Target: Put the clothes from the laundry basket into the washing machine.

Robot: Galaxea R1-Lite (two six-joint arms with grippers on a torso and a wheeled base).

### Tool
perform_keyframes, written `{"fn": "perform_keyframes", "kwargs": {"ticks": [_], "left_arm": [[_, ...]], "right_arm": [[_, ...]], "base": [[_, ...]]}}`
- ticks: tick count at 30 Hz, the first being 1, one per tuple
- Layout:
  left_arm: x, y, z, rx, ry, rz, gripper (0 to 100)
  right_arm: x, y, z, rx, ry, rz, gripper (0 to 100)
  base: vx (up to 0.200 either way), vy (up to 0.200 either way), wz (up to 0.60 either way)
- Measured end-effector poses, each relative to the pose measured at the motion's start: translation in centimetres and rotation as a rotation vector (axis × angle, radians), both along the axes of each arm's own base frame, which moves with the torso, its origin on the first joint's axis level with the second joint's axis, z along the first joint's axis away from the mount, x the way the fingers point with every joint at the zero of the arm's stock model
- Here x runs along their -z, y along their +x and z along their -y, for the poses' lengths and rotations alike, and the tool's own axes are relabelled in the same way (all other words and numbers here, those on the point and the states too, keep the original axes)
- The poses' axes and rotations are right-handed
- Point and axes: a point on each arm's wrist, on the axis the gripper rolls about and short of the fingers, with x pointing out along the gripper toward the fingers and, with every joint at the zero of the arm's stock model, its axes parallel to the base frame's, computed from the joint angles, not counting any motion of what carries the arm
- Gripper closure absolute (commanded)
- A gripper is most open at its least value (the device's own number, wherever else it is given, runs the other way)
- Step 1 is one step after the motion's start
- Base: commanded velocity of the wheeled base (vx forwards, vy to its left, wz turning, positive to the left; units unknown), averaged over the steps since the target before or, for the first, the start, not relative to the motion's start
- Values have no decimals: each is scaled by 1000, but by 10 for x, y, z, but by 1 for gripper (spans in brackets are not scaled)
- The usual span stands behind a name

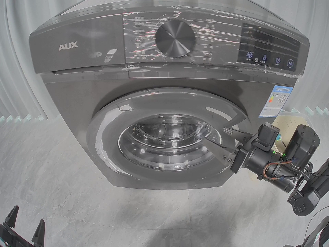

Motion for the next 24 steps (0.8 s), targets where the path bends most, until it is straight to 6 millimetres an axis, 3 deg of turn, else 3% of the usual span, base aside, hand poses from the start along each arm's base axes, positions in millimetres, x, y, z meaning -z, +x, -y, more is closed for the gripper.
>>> {"fn": "perform_keyframes", "kwargs": {"ticks": [8, 11, 16, 21, 24], "left_arm": [[0, 0, 0, -1, 0, 0, 0], [0, 0, 0, 0, -1, 0, 0], [0, 0, 0, 0, -2, 0, 0], [0, 0, 0, 2, -2, 0, 0], [0, 0, 0, 4, -2, 0, 0]], "right_arm": [[5, -2, 5, 35, -33, -40, 0], [-7, -22, 1, -10, 29, 65, 0], [3, -61, -1, -113, 1, 19, 0], [11, -95, 12, -191, -32, -27, 0], [9, -106, 23, -195, -28, -21, 0]], "base": [[0, 0, 0], [0, 0, 0], [0, 0, 0], [0, 0, 0], [0, 0, 0]]}}
